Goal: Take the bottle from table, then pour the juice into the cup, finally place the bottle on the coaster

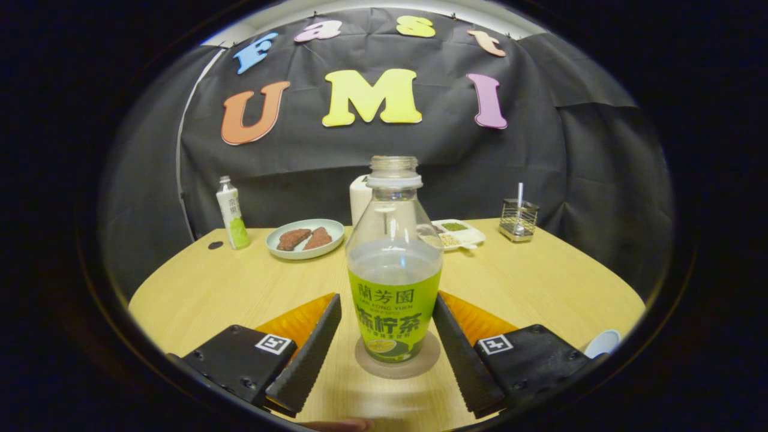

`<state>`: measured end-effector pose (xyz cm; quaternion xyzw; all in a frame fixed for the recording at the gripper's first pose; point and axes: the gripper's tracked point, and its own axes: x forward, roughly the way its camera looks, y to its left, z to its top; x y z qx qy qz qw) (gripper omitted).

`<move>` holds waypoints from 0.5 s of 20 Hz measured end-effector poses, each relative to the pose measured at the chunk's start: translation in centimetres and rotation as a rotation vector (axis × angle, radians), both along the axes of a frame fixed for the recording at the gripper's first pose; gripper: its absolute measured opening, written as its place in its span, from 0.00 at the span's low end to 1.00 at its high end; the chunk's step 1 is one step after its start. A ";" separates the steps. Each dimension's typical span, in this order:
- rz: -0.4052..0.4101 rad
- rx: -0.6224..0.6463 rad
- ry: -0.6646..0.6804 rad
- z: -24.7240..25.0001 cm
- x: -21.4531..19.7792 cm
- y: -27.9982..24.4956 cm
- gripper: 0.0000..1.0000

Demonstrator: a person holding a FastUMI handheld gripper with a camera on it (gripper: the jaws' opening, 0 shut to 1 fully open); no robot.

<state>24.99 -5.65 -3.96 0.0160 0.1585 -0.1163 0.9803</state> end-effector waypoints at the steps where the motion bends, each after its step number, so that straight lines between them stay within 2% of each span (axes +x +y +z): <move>1: 0.000 -0.002 0.001 0.0 -0.3 0.0 0.98; 6: 0.007 0.009 0.001 -0.3 -1.7 0.4 0.97; 10: 0.014 -0.041 0.002 -0.2 -4.1 1.1 0.98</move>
